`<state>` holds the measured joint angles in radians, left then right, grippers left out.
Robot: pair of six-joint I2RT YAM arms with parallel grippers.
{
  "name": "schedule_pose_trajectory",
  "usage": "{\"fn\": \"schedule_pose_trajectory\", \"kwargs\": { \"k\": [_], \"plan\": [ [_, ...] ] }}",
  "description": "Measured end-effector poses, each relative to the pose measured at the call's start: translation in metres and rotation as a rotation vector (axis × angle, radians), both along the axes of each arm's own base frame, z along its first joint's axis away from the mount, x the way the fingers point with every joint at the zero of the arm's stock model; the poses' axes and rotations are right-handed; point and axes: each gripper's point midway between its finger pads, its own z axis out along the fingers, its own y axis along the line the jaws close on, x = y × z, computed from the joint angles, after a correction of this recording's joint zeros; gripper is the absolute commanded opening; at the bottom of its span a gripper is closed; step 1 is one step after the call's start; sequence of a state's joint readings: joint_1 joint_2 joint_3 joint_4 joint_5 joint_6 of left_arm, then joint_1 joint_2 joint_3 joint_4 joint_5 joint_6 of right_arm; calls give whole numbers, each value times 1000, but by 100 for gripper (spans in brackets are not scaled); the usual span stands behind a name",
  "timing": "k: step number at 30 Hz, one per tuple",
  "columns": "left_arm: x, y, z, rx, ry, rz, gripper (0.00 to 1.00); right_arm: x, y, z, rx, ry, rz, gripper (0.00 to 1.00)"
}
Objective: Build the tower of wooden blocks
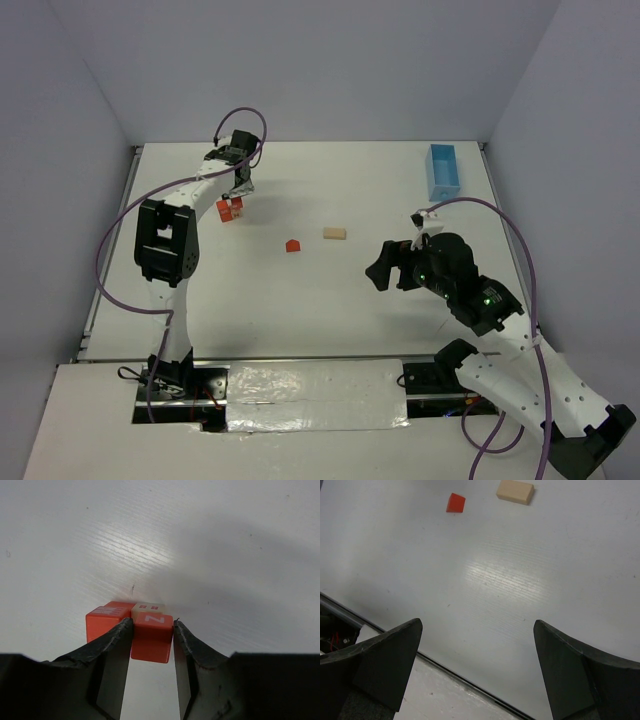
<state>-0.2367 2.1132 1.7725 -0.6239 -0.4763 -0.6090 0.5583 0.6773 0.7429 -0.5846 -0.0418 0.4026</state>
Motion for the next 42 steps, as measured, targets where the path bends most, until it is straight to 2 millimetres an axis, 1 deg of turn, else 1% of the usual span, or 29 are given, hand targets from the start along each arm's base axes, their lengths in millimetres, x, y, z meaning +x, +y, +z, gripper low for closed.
{"fn": "schedule_pose_trajectory", "kwargs": {
  "k": [15,21,27,33,42],
  "plan": [
    [0,1,0,-2,0,2,49,-1,1,-7,-5,15,7,100],
    [0,1,-1,-6,0,0,49,-1,1,-7,-7,17,8,100],
    [-1,1,-3,-6,6,0,52,-1,1,-7,-6,15,12,100],
    [-6,2,-9,-2,26,0,52,-2,3,-7,-3,17,19,100],
    [-6,2,-8,-4,23,-1,52,-2,3,-7,-1,17,21,100]
  ]
}}
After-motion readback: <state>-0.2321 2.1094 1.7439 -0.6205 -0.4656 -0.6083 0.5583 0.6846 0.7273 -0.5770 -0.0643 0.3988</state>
